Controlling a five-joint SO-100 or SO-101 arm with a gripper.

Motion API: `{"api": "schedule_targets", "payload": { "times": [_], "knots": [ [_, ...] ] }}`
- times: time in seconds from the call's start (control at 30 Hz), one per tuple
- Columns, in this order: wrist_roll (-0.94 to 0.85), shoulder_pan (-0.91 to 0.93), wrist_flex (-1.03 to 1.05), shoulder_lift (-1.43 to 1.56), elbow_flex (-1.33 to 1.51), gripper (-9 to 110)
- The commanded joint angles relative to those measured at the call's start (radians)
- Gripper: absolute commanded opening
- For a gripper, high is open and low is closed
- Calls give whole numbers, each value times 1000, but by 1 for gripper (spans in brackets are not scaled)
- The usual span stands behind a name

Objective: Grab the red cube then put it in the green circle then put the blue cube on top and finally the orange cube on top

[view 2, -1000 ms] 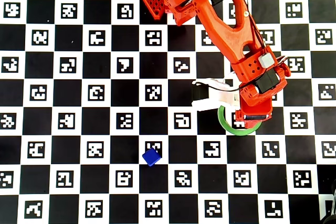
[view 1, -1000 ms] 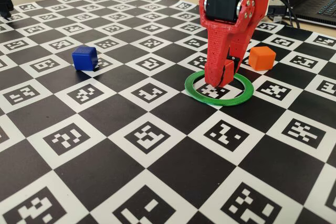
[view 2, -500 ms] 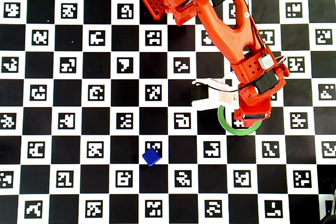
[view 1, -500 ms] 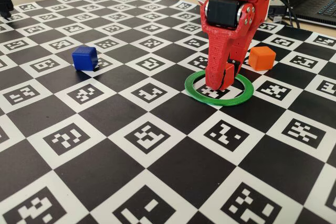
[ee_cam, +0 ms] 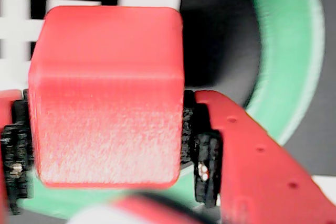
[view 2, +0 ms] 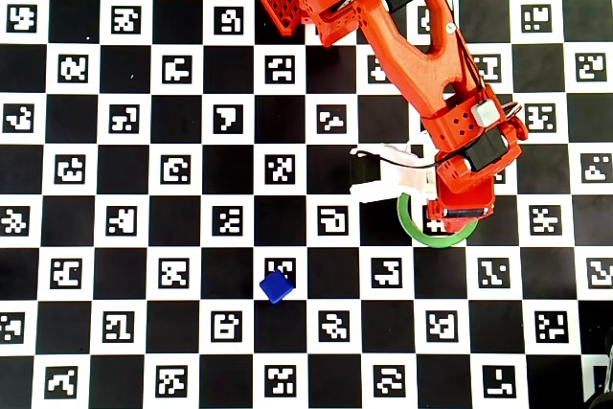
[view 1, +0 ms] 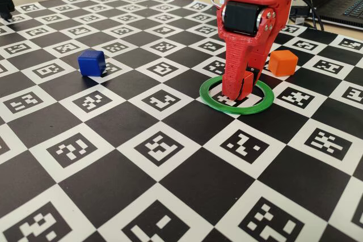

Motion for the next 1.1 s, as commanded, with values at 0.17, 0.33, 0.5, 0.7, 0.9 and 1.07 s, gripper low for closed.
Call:
{"api": "schedule_targets", "payload": {
  "times": [0.17, 0.33, 0.5, 0.7, 0.9, 1.07],
  "knots": [
    [9, -15, 20, 25, -14, 31],
    [25, -15, 55, 29, -49, 33],
    [44, -3, 178, 37, -153, 36],
    [46, 8, 267, 60, -242, 36],
    [29, 52, 367, 109, -344, 36],
    [18, 127, 419, 189, -399, 36]
  ]
}}
